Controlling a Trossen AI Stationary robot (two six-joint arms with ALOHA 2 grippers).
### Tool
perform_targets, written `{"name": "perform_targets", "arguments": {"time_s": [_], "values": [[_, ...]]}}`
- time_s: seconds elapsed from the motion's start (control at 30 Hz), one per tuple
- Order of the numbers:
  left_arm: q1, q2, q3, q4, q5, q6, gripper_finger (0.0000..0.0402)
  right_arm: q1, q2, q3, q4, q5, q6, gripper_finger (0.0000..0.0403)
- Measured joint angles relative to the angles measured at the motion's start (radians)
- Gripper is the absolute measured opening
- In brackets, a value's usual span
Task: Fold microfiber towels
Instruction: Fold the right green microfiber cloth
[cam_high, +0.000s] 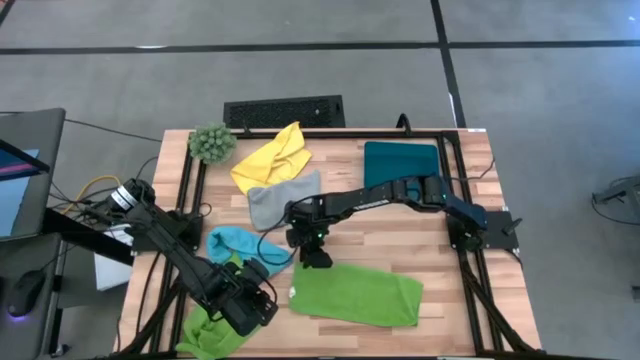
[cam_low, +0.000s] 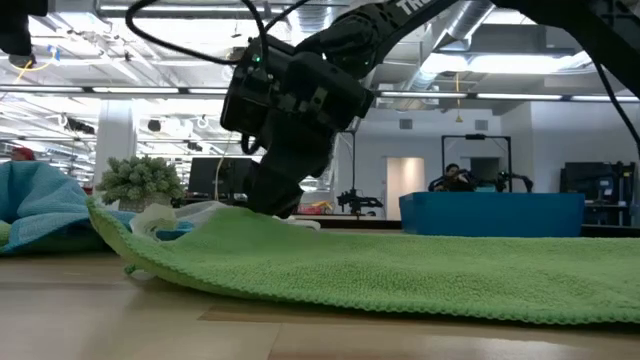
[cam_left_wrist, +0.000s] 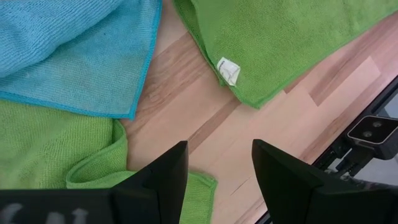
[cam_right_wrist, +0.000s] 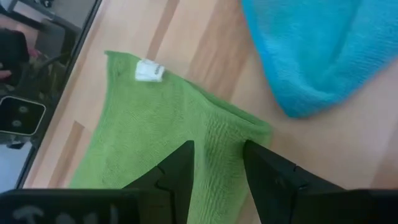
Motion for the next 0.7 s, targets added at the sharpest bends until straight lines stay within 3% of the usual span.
{"name": "perform_targets", "arguments": {"time_s": [0.23,0.7], "values": [[0.0,0.0,0.0,0.0,0.0,-0.001,0.0171,0.012,0.0,0.0,0.016,0.114,-0.027,0.0163],[0.0,0.0,0.0,0.0,0.0,0.002,0.0171,0.011,-0.001,-0.024,-0.004,0.111,-0.027,0.0163]]}}
